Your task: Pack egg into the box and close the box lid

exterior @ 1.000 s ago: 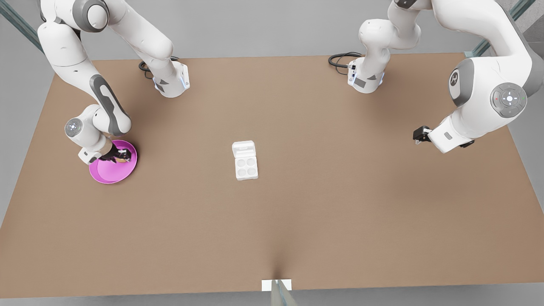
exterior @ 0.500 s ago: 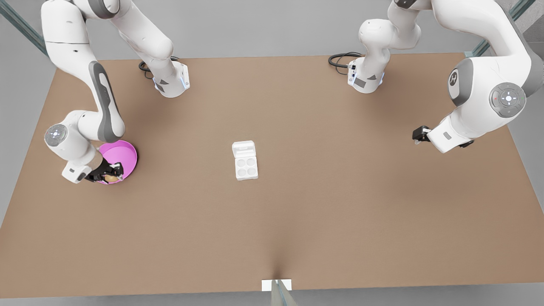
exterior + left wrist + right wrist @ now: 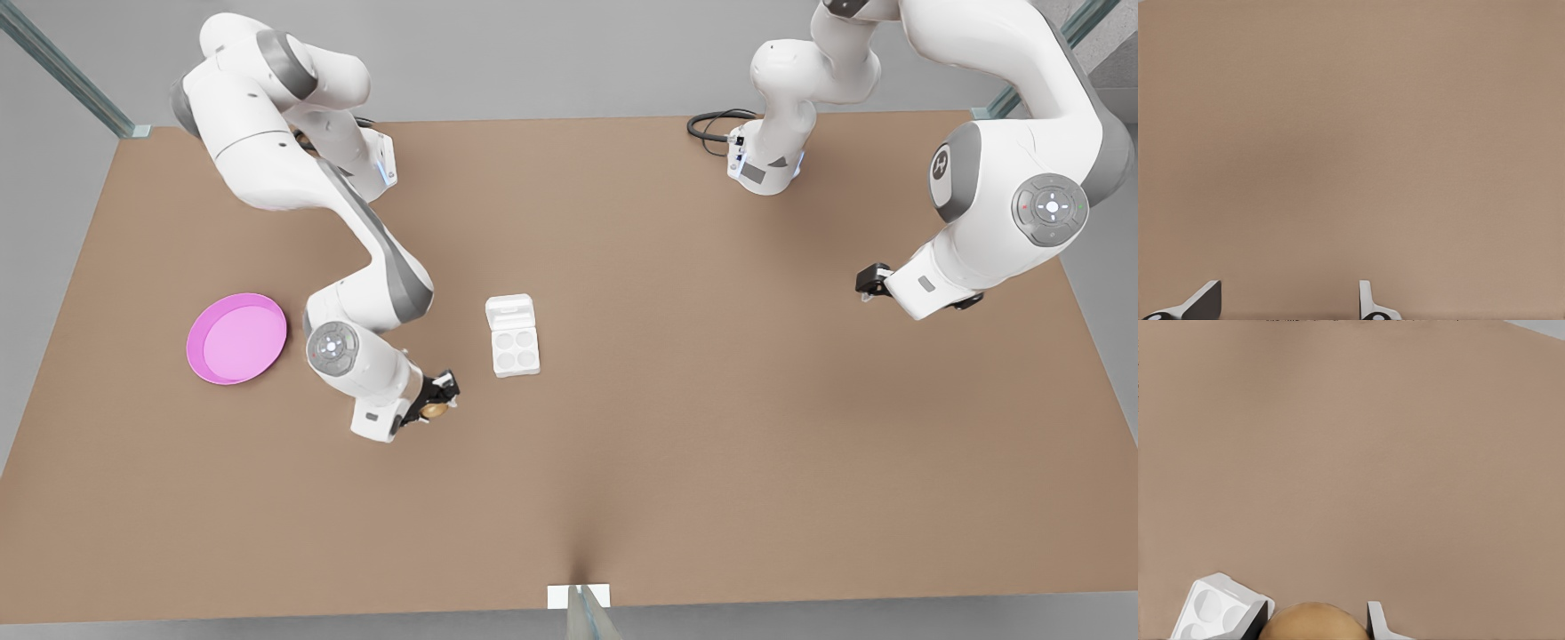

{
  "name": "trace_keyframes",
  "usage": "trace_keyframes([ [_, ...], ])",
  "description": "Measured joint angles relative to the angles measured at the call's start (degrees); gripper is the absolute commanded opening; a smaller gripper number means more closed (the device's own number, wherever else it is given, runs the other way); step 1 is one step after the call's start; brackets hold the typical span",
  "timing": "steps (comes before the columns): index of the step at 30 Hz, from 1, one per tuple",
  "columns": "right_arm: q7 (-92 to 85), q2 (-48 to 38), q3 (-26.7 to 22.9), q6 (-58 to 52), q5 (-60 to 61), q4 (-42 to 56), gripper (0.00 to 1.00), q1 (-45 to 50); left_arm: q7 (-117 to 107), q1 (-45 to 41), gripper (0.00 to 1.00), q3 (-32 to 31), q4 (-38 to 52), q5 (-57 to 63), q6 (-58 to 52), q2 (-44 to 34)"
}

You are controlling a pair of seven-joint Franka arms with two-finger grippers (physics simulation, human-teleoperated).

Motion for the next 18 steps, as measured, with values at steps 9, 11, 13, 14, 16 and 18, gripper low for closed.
trace_keyframes([
  [9, 19.3, 2.4, -1.9, -2.0, 2.5, -1.8, 0.46, 11.7, -0.1, 0.0, 1.00, 0.0, 0.0, 0.0, 0.1, 0.5],
  [11, 23.4, 1.0, -1.8, -0.7, 3.2, -5.1, 0.46, 12.2, -0.1, 0.1, 1.00, 0.0, 0.0, 0.0, 0.2, 0.9],
  [13, 27.2, -1.4, -1.8, 1.2, 3.7, -10.1, 0.46, 12.4, -0.1, 0.1, 1.00, 0.0, 0.0, 0.0, 0.3, 0.9],
  [14, 28.9, -2.6, -1.8, 2.3, 3.9, -12.9, 0.46, 12.4, -0.1, 0.1, 1.00, 0.1, 0.0, 0.0, 0.3, 1.0],
  [16, 32.1, -3.9, -1.8, 4.6, 4.1, -16.7, 0.47, 12.5, -0.1, 0.1, 1.00, 0.1, 0.0, 0.0, 0.4, 1.0],
  [18, 34.9, -4.8, -1.8, 6.8, 4.2, -19.9, 0.47, 12.5, -0.1, 0.1, 1.00, 0.1, 0.0, 0.0, 0.4, 1.0],
])
